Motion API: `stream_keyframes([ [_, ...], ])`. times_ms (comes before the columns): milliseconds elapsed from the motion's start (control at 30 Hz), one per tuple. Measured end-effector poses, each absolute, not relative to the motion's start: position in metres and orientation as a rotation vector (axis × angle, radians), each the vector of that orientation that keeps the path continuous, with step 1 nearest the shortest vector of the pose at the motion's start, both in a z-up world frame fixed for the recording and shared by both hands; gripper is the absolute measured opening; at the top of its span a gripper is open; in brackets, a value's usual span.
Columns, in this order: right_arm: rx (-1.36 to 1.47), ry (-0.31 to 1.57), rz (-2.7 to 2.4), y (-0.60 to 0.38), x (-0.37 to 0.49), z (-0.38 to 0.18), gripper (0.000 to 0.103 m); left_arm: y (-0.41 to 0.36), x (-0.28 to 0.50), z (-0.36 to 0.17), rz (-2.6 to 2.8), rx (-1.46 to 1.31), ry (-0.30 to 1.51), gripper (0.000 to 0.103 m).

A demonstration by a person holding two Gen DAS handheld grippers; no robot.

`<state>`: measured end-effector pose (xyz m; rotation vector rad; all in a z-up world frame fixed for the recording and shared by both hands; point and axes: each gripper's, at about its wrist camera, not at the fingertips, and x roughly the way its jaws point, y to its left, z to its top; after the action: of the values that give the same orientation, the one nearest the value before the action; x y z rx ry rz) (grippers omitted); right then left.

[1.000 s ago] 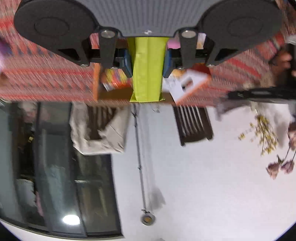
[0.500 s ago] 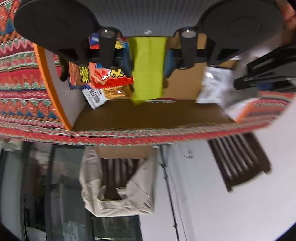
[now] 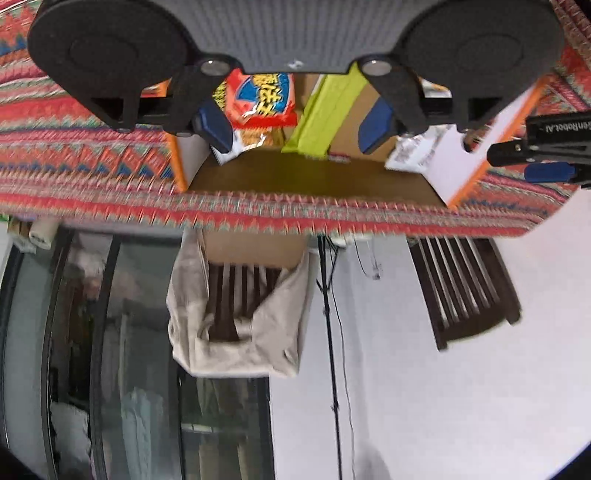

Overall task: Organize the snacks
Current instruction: 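Place the white packet and green bar into the box with both tools, then move both tools back over the remaining snack pile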

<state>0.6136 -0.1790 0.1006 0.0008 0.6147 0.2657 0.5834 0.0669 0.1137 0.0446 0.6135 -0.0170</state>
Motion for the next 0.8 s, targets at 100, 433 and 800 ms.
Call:
stream_keyframes([
  [100, -0.014, 0.557, 0.28, -0.194, 0.582, 0.13, 0.082, 0.066, 0.543, 0.138, -0.036, 0.05, 0.554, 0.073],
  [433, -0.045, 0.361, 0.375, -0.252, 0.416, 0.169, 0.095, 0.054, 0.352, 0.144, -0.114, 0.029, 0.348, 0.089],
  [800, -0.071, 0.331, 0.4, -0.265, 0.269, 0.11, 0.103, 0.026, 0.218, 0.091, -0.099, -0.005, 0.321, 0.098],
])
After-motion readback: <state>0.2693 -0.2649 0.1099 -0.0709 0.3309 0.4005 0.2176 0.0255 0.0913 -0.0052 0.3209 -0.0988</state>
